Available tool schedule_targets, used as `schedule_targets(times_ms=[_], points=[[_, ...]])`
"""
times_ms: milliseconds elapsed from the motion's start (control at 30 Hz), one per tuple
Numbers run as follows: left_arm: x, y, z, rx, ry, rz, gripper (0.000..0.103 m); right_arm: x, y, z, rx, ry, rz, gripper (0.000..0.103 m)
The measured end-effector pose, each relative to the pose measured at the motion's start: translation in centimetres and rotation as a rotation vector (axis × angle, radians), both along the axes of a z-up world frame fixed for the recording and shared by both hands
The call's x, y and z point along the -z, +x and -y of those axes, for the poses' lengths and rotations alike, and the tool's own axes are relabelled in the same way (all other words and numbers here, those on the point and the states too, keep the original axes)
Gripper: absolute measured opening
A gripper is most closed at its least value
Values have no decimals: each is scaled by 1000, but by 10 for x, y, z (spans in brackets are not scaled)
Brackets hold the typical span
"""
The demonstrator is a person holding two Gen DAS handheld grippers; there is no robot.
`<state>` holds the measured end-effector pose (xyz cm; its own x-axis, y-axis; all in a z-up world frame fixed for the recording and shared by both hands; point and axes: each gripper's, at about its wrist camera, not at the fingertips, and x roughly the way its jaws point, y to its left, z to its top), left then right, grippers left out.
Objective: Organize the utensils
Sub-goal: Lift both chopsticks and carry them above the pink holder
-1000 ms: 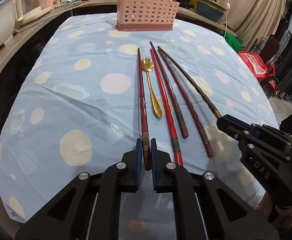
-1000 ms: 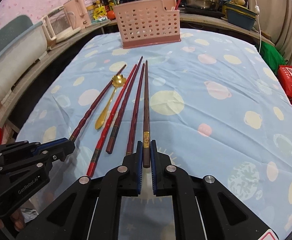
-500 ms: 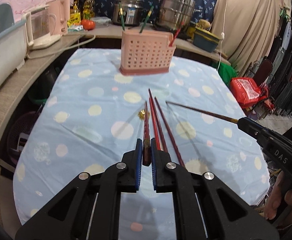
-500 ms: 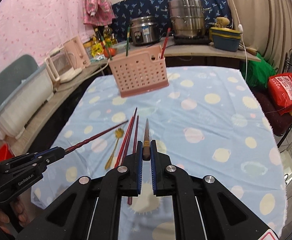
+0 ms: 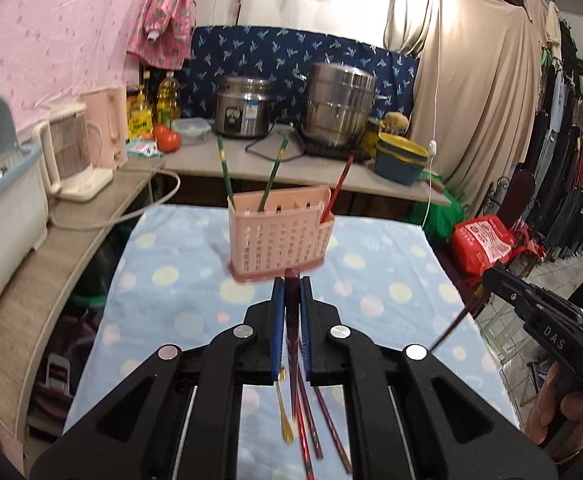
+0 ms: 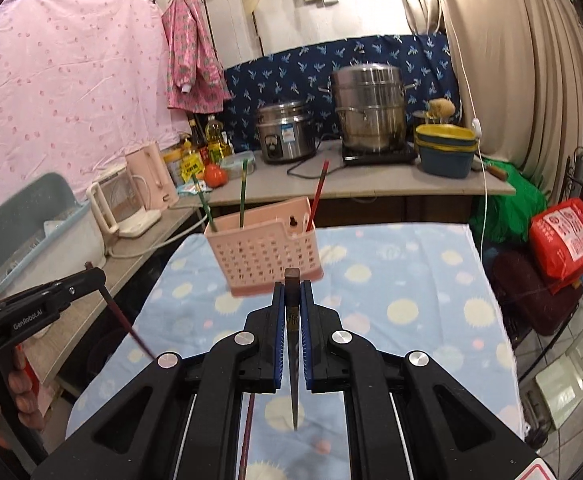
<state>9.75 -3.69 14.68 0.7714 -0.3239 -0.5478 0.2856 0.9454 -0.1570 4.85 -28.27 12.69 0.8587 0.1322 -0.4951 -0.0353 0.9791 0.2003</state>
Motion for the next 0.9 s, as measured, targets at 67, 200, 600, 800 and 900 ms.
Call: schedule_targets(times_ms=[67, 200, 600, 800, 900], points=[[-8, 10, 5, 0, 5, 18, 7, -8, 10, 1, -4, -9, 18, 7], [-24, 28, 13, -2, 4, 51, 7, -20, 31, 5, -14, -5, 44, 7], [-81, 99, 38, -28, -18, 167, 7, -71, 123, 13, -30, 13, 134, 7], [-100, 139, 49, -40, -23, 200, 7, -92, 173, 16, -33, 22, 156, 7], [-104, 153, 52, -48, -27, 211, 7, -97, 195, 15, -32, 21, 157, 7]])
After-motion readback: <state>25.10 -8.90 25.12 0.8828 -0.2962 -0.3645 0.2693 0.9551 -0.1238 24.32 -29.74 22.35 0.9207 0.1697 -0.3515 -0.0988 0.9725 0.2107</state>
